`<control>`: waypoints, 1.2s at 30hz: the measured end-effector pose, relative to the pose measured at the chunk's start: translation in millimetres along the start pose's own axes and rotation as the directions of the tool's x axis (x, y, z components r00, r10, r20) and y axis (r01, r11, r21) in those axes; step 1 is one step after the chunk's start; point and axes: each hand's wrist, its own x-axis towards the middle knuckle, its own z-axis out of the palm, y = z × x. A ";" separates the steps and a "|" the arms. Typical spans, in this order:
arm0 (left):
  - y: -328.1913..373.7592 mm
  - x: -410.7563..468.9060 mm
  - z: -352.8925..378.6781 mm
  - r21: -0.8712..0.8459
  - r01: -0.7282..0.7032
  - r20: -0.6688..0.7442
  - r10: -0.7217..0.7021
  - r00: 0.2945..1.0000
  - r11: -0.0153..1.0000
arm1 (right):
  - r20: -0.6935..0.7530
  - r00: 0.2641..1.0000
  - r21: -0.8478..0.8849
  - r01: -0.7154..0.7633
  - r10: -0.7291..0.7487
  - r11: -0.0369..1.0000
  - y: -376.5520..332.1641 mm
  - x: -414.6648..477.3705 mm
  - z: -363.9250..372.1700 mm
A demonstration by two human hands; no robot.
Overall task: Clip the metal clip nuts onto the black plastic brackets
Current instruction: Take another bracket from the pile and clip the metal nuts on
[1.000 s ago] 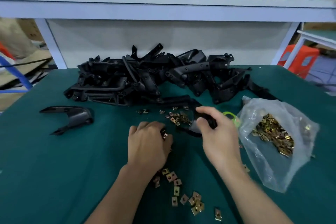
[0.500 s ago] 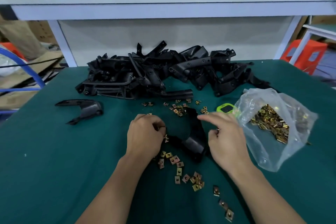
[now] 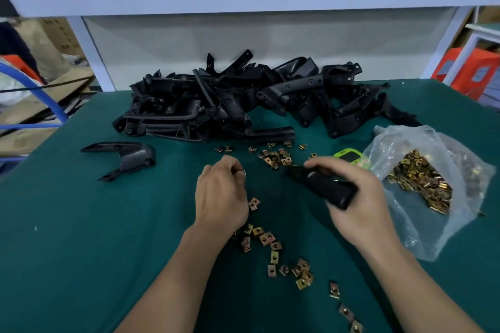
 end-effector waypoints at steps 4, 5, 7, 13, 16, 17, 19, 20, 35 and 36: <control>-2.8 0.4 3.1 0.076 -0.041 0.032 0.039 0.999 0.996 | -0.042 0.929 0.387 -0.325 0.369 0.863 -6.3 7.4 -6.2; -2.3 0.5 3.1 0.066 -0.034 0.033 0.032 0.999 0.997 | 0.057 0.903 0.430 -0.407 0.426 0.806 -4.4 8.1 -10.9; 0.0 2.5 0.4 0.019 -0.013 0.018 0.012 1.000 1.000 | 0.325 0.801 0.476 -0.598 0.503 0.645 -3.6 8.8 -20.1; -2.3 4.2 -16.8 0.027 -0.084 0.234 0.075 0.969 0.996 | 0.432 0.742 0.083 -0.599 0.514 0.796 -2.5 7.0 -22.8; -3.8 3.6 -22.9 0.064 -0.091 0.369 0.061 0.927 0.994 | 0.352 0.817 -0.279 -0.375 0.457 0.884 -0.6 6.4 -25.3; -3.6 4.8 -24.5 0.058 -0.074 0.381 0.046 0.924 0.996 | 0.321 0.834 -0.407 -0.306 0.448 0.861 0.0 4.8 -24.9; -4.5 7.0 -26.0 0.020 -0.020 0.373 0.012 0.928 1.000 | 0.279 0.858 -0.584 -0.204 0.430 0.786 -2.3 -0.5 -20.5; -6.2 7.3 -24.9 0.000 0.001 0.356 -0.001 0.934 1.000 | 0.276 0.868 -0.641 -0.153 0.413 0.752 -1.3 -3.6 -17.5; -5.5 4.3 -19.0 -0.044 0.033 0.174 -0.025 0.984 0.998 | 0.316 0.851 -0.596 -0.166 0.419 0.786 15.8 -6.3 -19.8; -9.1 6.8 -23.8 -0.061 0.040 0.241 -0.024 0.970 0.997 | 0.317 0.852 -0.586 -0.170 0.417 0.792 17.0 -6.5 -20.3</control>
